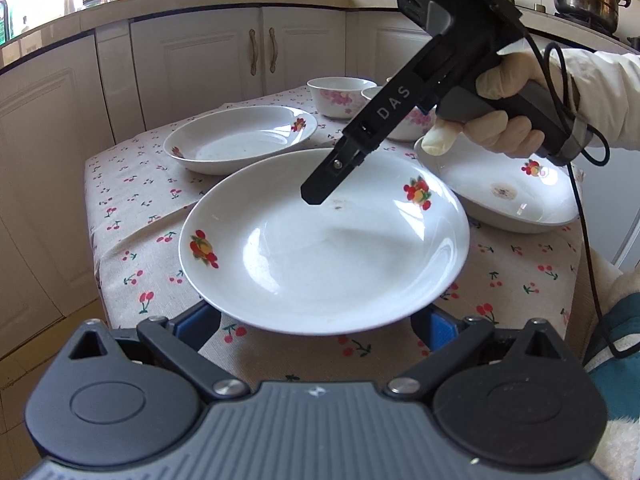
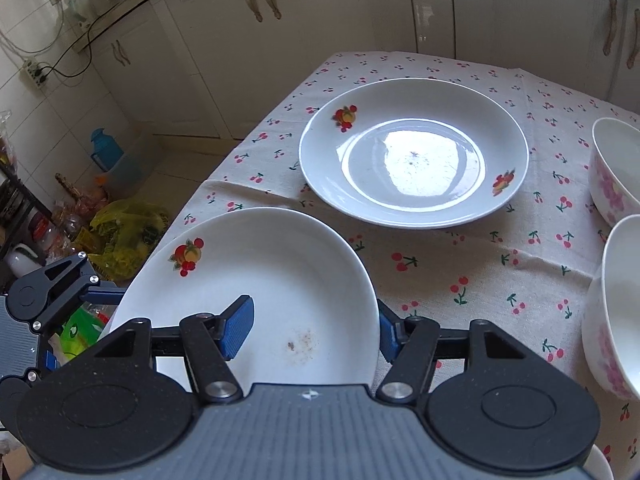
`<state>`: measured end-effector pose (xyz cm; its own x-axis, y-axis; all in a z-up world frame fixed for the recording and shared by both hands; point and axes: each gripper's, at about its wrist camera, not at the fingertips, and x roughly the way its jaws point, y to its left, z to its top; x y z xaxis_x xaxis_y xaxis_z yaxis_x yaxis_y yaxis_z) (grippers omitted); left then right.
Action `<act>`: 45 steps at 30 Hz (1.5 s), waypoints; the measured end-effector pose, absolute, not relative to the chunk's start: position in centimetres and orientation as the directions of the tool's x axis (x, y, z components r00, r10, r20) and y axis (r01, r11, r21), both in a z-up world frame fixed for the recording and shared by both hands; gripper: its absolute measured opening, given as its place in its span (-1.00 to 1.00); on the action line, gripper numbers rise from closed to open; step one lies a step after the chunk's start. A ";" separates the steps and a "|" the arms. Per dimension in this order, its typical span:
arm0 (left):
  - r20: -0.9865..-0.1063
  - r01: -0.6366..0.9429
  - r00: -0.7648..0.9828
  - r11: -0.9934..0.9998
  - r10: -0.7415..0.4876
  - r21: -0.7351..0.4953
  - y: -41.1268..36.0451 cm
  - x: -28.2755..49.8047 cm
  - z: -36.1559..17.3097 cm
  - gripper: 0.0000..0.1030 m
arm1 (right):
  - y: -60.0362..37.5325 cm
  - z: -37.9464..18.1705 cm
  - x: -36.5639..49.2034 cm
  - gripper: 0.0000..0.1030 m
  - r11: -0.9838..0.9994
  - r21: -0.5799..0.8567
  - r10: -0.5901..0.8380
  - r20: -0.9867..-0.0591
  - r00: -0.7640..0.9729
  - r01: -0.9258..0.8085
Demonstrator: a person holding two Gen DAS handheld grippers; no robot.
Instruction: Organize plates and bowls
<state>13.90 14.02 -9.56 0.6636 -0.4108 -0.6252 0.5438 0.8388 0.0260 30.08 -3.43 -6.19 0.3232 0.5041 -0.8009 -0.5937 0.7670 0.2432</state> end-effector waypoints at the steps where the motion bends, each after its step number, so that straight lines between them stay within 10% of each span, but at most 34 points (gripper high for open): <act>1: -0.626 0.545 0.664 0.838 -0.410 0.030 14.0 14.0 -9.6 0.95 | -3.4 -6.2 30.1 0.33 0.769 0.243 0.503 -0.801 0.325 -0.591; 24: -0.589 0.420 0.734 0.908 -0.339 0.001 15.1 10.1 -8.1 0.95 | -6.0 -2.3 25.2 0.62 0.797 0.213 0.526 -0.703 0.477 -0.565; 29: -0.547 0.386 0.777 0.922 -0.311 0.023 14.0 7.6 -6.6 0.97 | -7.7 0.3 20.9 0.99 0.856 0.091 0.460 -0.584 0.669 -0.509; 38: -0.475 0.425 0.809 0.903 -0.346 0.065 9.1 4.3 -4.8 0.98 | -12.4 3.8 14.1 1.00 0.971 -0.077 0.203 -0.220 0.954 -0.225; 45: -0.435 0.443 0.818 0.894 -0.375 0.062 5.1 3.0 -4.2 0.99 | -15.1 3.4 11.8 1.00 0.965 -0.215 0.115 -0.174 0.978 -0.152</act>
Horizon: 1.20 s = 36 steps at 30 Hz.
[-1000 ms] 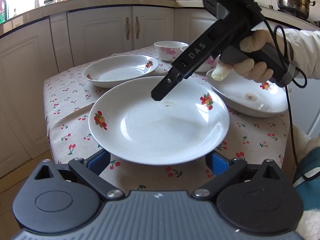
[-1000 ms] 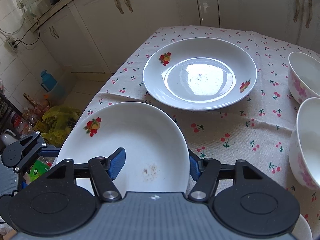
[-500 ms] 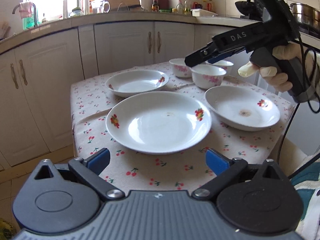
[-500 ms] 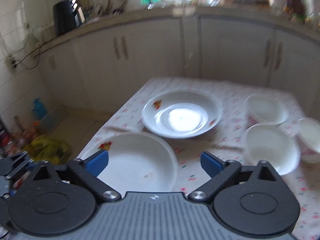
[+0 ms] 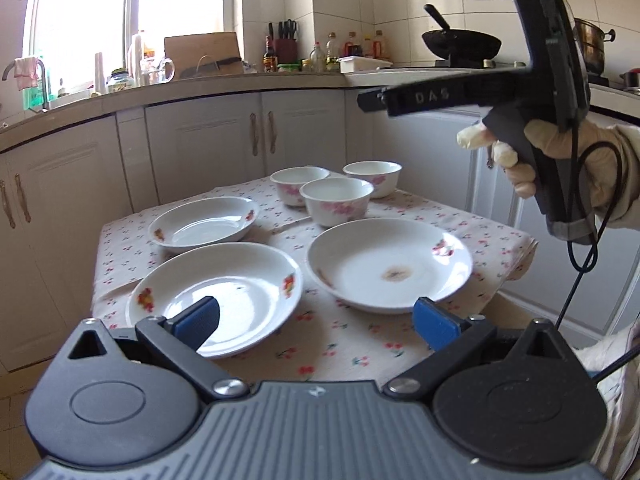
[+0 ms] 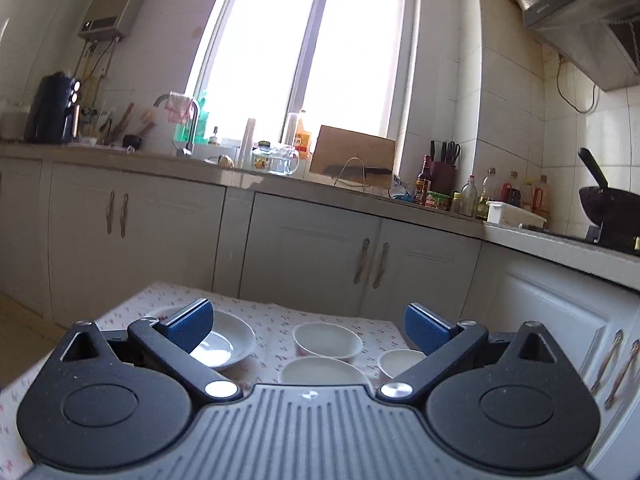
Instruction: Organize plates and bowls
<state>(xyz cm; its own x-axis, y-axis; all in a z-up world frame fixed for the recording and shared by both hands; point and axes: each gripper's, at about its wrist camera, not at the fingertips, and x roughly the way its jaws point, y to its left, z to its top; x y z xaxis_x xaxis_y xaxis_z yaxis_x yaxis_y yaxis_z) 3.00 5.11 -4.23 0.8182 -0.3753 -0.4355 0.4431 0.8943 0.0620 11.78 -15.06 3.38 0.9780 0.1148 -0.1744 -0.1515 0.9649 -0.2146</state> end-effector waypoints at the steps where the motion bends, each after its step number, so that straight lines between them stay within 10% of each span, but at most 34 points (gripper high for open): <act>1: -0.435 0.443 0.819 0.894 -0.375 0.064 4.6 3.0 -4.2 0.99 | -15.5 3.1 11.5 1.00 0.967 -0.223 0.087 -0.176 0.980 -0.126; 10: -0.466 0.449 0.814 0.885 -0.347 0.125 -0.1 3.2 -5.5 0.99 | -21.6 -1.3 11.5 1.00 0.967 -0.252 -0.112 -0.347 0.931 0.022; 23: -0.575 0.471 0.746 0.876 -0.335 0.102 -2.0 5.6 -8.5 0.99 | -22.6 -6.4 10.2 0.99 0.953 -0.022 0.234 -0.581 0.779 -0.303; 36: -0.603 0.477 0.729 0.873 -0.325 0.106 -0.2 8.7 -5.8 0.99 | -23.6 -7.4 9.5 1.00 0.847 -0.007 0.434 -0.569 0.699 -0.532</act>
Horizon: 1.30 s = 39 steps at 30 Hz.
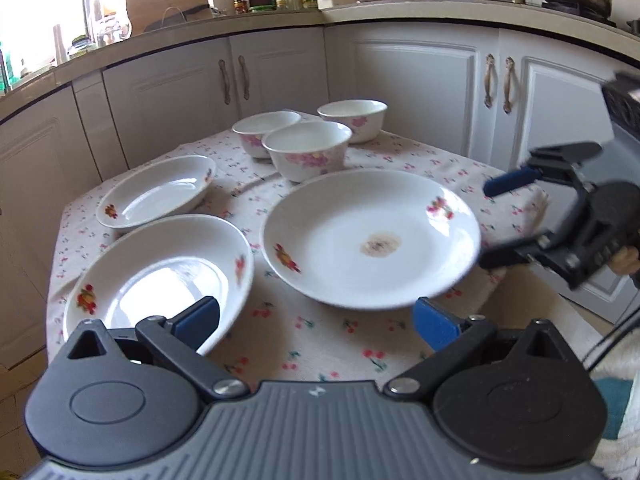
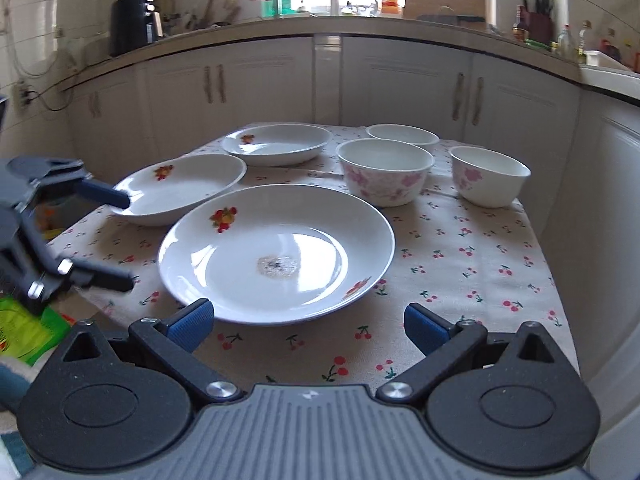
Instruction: Organize plates and bowls
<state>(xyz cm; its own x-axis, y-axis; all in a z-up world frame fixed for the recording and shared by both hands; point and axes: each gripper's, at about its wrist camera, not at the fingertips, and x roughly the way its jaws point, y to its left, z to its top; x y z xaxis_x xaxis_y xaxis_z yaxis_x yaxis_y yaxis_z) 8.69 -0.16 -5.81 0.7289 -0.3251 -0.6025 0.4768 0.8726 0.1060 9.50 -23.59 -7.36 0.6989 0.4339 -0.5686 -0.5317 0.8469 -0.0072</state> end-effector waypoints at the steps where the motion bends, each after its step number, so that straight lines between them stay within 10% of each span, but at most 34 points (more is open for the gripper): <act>1: -0.598 0.477 0.731 0.873 -0.328 0.104 -0.1 9.2 -5.6 0.99 | -23.6 -7.6 9.6 1.00 0.840 -0.012 0.439 -0.574 0.692 -0.543; 39: -0.780 0.626 0.507 0.779 -0.366 0.041 -4.9 22.6 -5.6 0.96 | -23.3 -10.3 12.6 1.00 0.770 -0.028 0.495 -0.604 0.625 -0.638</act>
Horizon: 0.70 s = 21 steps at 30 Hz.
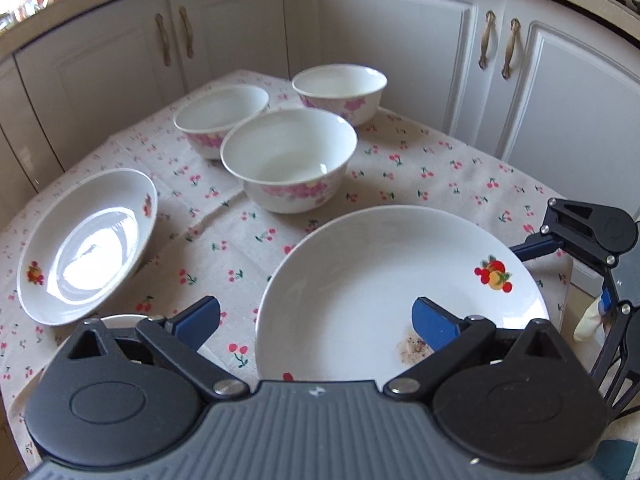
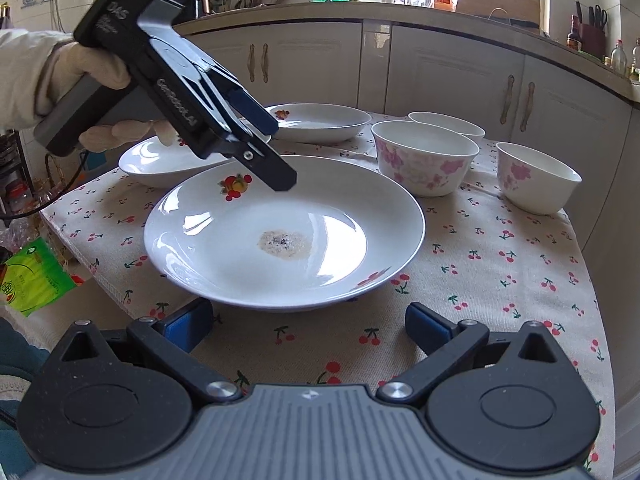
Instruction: Organize plates and bowls
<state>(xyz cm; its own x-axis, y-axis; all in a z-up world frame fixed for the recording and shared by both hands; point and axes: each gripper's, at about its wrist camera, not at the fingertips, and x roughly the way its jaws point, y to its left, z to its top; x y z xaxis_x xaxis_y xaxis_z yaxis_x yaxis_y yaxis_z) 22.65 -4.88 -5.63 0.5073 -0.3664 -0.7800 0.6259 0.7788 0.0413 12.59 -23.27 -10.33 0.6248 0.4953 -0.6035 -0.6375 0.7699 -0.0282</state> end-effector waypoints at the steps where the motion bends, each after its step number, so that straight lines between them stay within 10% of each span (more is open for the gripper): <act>1: -0.788 0.632 0.494 0.775 -0.368 0.034 -5.0 22.9 -5.7 0.94 | -23.2 -10.3 12.5 1.00 0.772 -0.029 0.492 -0.605 0.626 -0.635; 21: -0.897 0.755 0.271 0.656 -0.349 -0.027 -6.2 26.5 -6.5 0.53 | -21.1 -9.7 11.9 1.00 0.768 -0.042 0.488 -0.608 0.627 -0.639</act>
